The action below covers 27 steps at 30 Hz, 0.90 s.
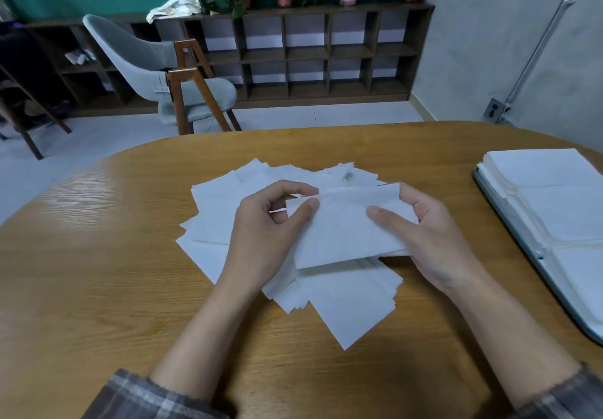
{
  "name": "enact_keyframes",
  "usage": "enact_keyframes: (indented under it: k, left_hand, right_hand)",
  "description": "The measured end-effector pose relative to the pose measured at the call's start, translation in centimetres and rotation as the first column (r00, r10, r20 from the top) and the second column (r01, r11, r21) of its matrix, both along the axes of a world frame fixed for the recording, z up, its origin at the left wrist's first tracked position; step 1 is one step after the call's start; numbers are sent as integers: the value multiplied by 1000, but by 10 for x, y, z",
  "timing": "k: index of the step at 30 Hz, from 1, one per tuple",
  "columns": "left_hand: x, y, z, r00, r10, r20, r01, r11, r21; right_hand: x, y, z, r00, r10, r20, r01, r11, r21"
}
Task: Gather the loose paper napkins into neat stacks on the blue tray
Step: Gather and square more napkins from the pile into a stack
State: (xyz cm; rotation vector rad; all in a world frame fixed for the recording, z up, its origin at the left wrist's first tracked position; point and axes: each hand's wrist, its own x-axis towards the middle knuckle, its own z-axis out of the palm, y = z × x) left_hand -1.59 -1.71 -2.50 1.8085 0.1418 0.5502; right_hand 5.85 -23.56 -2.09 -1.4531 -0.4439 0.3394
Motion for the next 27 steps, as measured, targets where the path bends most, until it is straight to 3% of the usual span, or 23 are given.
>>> enact_keyframes:
  k: [11, 15, 17, 20, 22, 27]
  left_hand:
    - [1, -6, -2, 1000, 4, 8, -3, 999, -35]
    - [-1, -11, -1, 998, 63, 23, -63, 998, 22]
    - [-3, -15, 1, 997, 67, 35, -69, 996, 55]
    - [-6, -16, 6, 996, -82, -33, 81, 996, -44]
    - [-9, -15, 11, 979, -199, -51, 190, 971, -148]
    - [-5, -14, 3, 996, -86, -30, 88, 994, 70]
  right_hand:
    - [-2, 4, -1, 998, 55, 1, -55, 998, 11]
    - [-3, 6, -1, 995, 20, 93, -16, 999, -40]
    - [-3, 5, 0, 994, 5, 105, -6, 1000, 11]
    - [1, 0, 4, 1000, 20, 22, -23, 986, 162]
    - [3, 0, 4, 999, 4, 37, -9, 991, 135]
    - [1, -3, 4, 991, 107, 83, -109, 994, 10]
